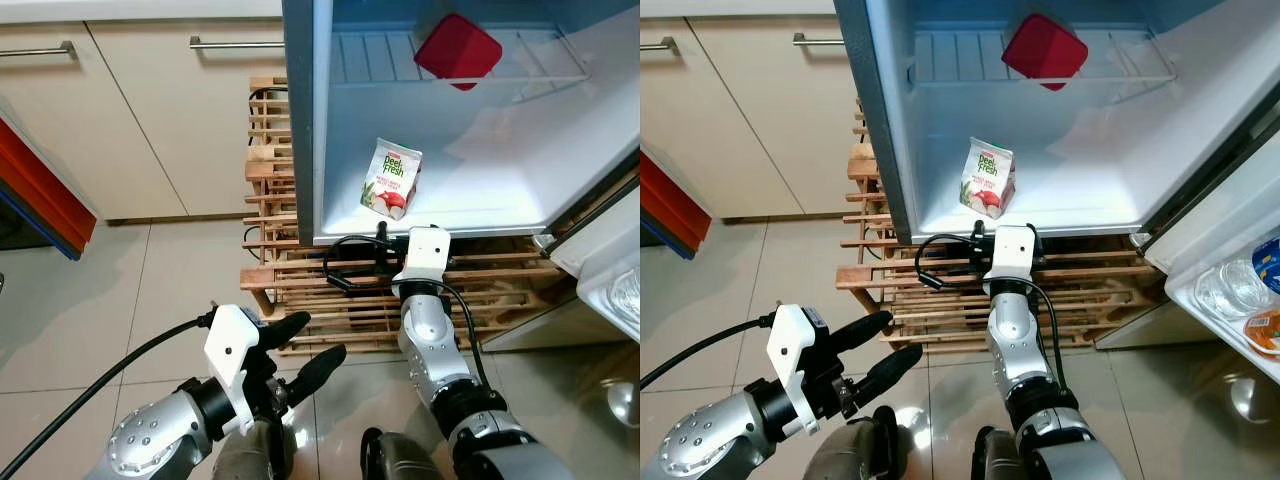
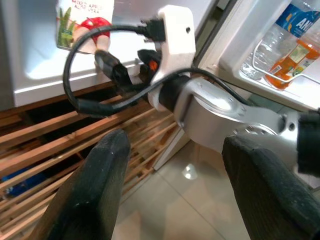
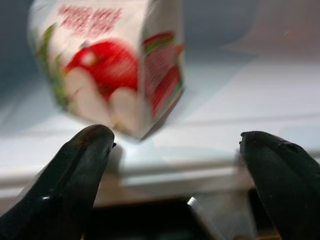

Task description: Restocking fridge

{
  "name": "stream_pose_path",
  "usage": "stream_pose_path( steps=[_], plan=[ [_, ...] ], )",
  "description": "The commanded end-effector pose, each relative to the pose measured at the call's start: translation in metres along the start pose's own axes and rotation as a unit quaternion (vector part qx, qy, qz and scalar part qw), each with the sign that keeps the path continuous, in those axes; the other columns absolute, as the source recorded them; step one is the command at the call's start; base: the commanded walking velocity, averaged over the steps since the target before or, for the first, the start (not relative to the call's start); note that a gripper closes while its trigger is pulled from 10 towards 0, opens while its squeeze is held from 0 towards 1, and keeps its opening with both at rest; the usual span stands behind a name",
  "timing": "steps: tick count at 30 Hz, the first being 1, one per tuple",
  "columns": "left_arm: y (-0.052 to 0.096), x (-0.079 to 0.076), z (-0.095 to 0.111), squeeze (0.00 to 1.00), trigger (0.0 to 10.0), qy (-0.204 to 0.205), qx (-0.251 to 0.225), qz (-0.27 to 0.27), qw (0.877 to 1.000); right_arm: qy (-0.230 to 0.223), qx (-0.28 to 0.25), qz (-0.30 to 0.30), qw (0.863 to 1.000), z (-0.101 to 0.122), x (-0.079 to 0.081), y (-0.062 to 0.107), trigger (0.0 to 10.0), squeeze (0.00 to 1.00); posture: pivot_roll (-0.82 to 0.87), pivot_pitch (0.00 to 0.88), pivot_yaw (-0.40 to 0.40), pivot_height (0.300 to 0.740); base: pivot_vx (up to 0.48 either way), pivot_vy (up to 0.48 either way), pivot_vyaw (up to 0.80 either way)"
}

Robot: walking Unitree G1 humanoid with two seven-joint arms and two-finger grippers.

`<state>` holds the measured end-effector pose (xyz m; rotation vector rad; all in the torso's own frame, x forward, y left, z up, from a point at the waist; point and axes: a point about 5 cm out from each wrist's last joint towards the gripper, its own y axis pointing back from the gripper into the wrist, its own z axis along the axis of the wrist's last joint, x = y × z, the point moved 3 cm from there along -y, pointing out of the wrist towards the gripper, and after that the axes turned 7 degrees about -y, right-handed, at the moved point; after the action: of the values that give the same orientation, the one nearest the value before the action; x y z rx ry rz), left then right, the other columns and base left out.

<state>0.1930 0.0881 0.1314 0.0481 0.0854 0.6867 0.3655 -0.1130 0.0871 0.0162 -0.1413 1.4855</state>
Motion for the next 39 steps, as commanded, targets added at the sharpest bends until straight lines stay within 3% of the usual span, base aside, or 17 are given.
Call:
stream_pose_path(
  steps=[1,6,19,30,34,39],
  plan=[
    [0.000,-0.006,-0.002,0.00,10.0,0.002,0.008,-0.002,1.000,0.013,-0.009,-0.019,1.000,0.006,-0.006,-0.006,10.0,0.00,0.12,0.278,0.002,0.740,0.000,0.000,0.00],
    [0.000,-0.009,-0.002,0.00,10.0,0.006,0.007,-0.002,1.000,0.023,-0.025,-0.017,0.999,0.018,-0.004,-0.016,10.0,0.00,0.12,0.280,-0.007,0.740,0.000,0.000,0.00],
    [-0.001,-0.010,-0.005,0.00,10.0,0.012,0.007,0.007,1.000,0.078,0.005,0.002,0.997,0.015,0.002,-0.025,10.0,0.00,0.14,0.277,-0.019,0.740,0.000,0.000,0.00],
    [-0.001,-0.007,-0.004,0.00,10.0,0.010,0.005,0.015,1.000,0.096,-0.003,0.026,0.995,0.009,0.008,-0.018,10.0,0.00,0.14,0.259,-0.035,0.740,0.000,0.000,0.00],
    [-0.002,-0.003,-0.003,0.00,10.0,0.011,0.002,0.017,1.000,0.136,-0.005,0.013,0.991,0.003,0.000,-0.014,10.0,0.00,0.13,0.246,-0.031,0.740,0.000,0.000,0.00],
    [-0.006,-0.003,-0.005,0.00,10.0,0.011,0.000,0.013,1.000,0.169,-0.020,-0.022,0.985,0.014,-0.009,-0.022,10.0,0.00,0.12,0.240,-0.028,0.740,0.000,0.000,0.00]
  ],
)
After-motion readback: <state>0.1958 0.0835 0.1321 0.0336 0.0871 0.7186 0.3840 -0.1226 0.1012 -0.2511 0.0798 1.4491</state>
